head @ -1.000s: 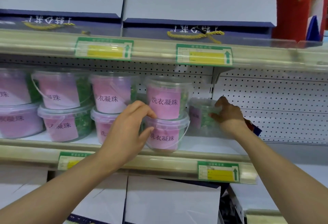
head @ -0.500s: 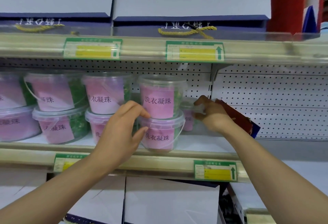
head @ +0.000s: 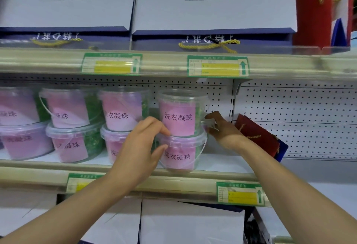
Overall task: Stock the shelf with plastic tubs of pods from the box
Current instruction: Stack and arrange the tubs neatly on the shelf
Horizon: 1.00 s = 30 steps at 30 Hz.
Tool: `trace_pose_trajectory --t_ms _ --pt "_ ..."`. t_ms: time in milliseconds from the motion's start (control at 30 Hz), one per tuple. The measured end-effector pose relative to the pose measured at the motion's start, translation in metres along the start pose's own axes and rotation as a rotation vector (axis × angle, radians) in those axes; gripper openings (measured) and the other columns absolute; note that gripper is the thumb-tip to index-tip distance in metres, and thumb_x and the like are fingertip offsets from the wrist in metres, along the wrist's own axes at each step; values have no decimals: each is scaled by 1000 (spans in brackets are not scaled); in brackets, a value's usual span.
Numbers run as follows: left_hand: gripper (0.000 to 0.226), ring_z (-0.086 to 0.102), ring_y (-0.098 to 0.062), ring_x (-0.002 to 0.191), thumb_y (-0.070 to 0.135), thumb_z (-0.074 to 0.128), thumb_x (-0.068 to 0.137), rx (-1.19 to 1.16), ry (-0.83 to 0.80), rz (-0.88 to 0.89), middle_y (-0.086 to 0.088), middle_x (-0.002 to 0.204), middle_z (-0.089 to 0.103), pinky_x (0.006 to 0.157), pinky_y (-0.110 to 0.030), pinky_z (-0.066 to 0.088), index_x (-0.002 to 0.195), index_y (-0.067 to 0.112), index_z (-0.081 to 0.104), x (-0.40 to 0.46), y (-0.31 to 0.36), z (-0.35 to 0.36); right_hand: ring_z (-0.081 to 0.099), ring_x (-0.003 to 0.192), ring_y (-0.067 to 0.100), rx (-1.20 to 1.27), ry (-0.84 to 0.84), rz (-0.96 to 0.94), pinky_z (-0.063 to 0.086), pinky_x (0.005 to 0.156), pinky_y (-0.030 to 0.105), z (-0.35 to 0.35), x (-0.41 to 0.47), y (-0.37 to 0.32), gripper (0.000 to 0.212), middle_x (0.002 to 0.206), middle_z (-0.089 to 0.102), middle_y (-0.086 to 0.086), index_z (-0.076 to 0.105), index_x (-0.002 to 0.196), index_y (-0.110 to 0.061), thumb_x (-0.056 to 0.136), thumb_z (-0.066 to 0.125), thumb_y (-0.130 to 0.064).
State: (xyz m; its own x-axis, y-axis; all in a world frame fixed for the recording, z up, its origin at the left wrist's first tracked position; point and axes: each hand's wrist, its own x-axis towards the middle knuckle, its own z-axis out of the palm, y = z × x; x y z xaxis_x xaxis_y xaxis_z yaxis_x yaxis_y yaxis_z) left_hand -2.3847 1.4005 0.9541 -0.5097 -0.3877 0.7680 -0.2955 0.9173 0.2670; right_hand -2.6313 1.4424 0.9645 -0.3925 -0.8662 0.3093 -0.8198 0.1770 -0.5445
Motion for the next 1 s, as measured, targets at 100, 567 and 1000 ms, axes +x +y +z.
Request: trace_pose_trajectory --t_ms 100,567,1000 --pt "28 53 -8 90 6 77 72 2 -2 27 13 93 53 77 -21 45 89 20 60 1 1 1 54 112 25 -23 -15 6 37 77 25 1 0 -6 32 132 53 10 34 131 -17 100 41 -20" --pt "49 47 5 105 9 72 77 -122 58 -99 14 115 50 87 -10 41 118 23 48 -16 -6 -6 54 94 23 234 417 32 41 66 18 -3 -27 -23 40 109 55 10 46 127 -15 92 41 4" --pt "76 44 -5 106 7 59 86 -341 -256 -245 -5 126 52 99 -40 45 147 27 18 -4 -4 -9 42 129 16 287 150 -2 37 108 38 19 -96 -63 64 148 35 0 27 144 -20 90 61 -23"
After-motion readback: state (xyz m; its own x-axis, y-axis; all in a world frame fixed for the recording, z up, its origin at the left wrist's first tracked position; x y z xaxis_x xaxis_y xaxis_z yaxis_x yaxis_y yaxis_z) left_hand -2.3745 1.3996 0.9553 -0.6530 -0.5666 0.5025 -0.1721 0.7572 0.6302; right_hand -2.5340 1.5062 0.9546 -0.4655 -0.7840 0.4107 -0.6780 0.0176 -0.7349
